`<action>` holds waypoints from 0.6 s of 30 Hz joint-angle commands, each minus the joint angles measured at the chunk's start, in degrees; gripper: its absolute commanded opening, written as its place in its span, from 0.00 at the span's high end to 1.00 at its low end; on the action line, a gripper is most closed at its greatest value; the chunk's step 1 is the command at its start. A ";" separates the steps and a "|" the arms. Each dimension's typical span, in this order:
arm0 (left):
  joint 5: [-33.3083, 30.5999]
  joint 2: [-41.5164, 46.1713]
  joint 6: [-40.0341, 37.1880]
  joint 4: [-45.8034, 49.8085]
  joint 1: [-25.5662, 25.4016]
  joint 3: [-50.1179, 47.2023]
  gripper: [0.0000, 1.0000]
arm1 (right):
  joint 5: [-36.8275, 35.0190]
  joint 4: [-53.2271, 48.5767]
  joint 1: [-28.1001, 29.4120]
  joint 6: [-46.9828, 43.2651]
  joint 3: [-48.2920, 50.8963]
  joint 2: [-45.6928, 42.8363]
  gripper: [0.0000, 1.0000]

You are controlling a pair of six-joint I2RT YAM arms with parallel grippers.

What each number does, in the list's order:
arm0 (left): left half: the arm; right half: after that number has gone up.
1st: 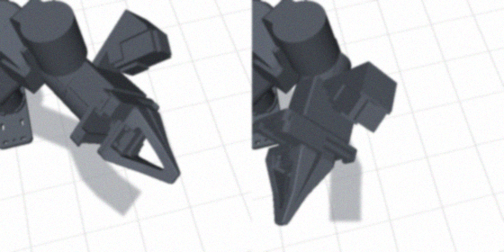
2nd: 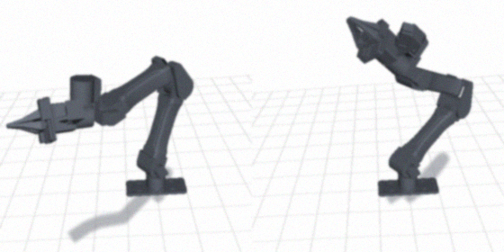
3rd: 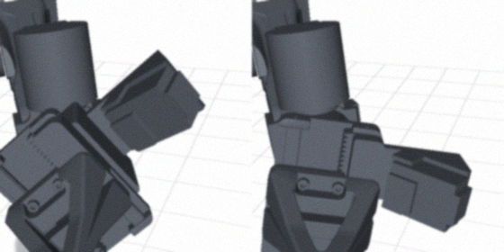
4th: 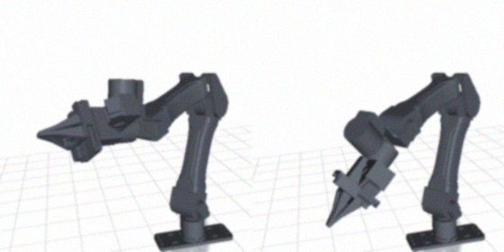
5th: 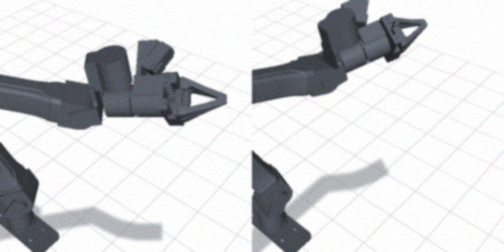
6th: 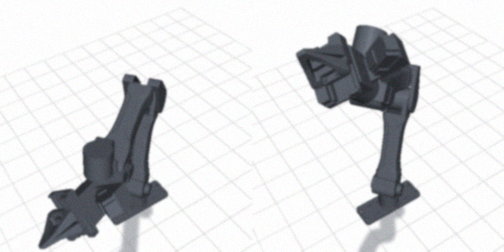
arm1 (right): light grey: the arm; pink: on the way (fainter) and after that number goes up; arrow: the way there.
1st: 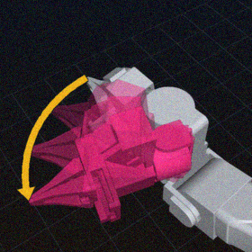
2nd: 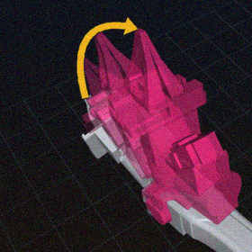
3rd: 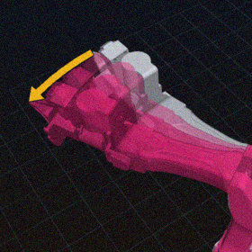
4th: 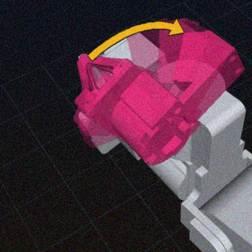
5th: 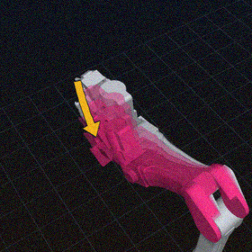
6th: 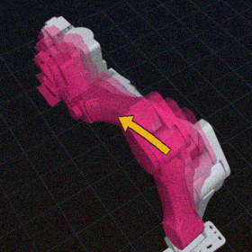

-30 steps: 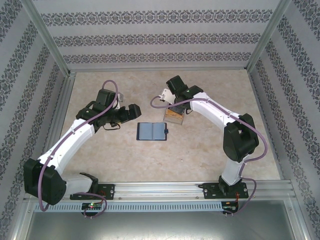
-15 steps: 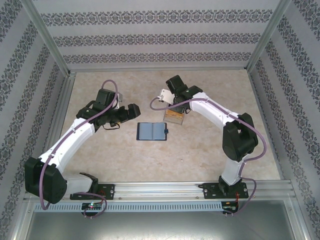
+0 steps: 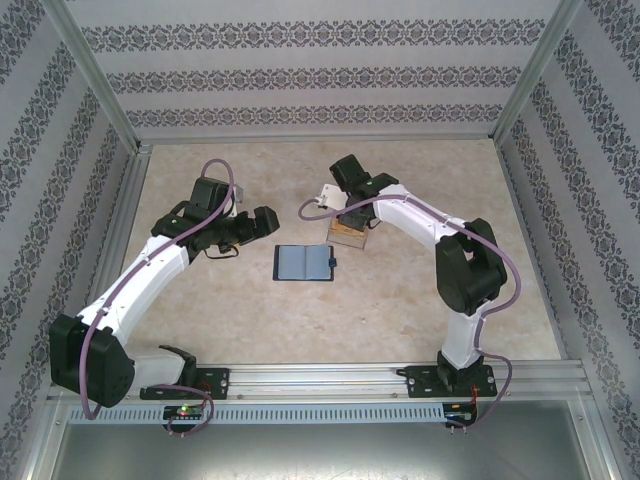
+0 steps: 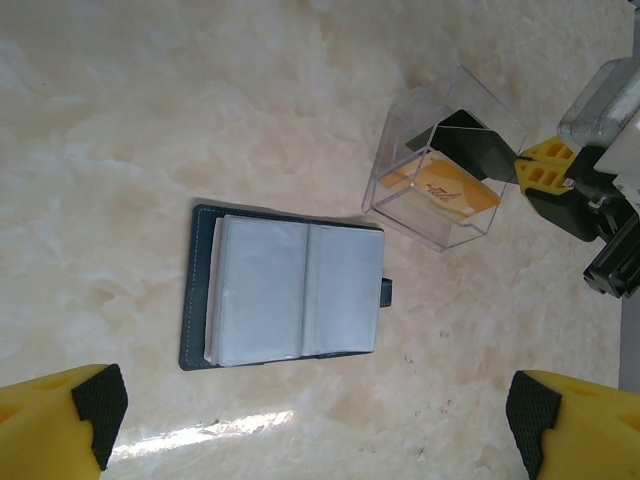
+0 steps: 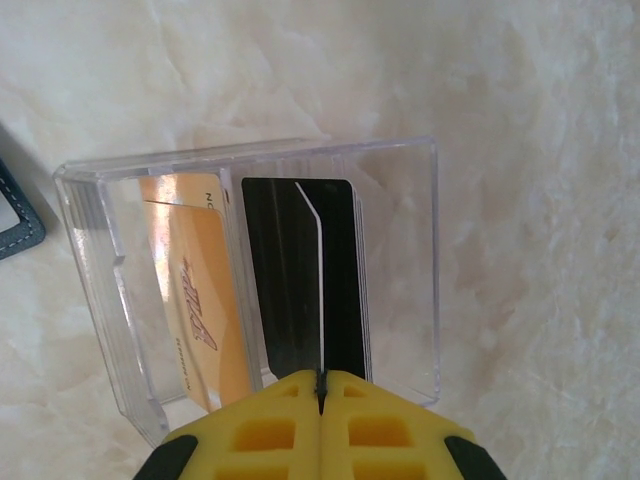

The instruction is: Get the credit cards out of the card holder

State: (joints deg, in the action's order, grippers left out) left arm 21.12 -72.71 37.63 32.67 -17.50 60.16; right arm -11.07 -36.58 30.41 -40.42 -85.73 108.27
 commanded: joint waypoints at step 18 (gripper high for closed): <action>0.34 -0.77 -0.71 1.39 1.05 -0.73 0.00 | -0.35 1.52 -0.71 2.77 -0.66 4.16 0.88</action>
State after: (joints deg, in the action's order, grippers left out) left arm 21.15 -73.30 37.65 32.71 -17.12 59.83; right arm -10.94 -35.70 30.11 -38.83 -85.76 111.48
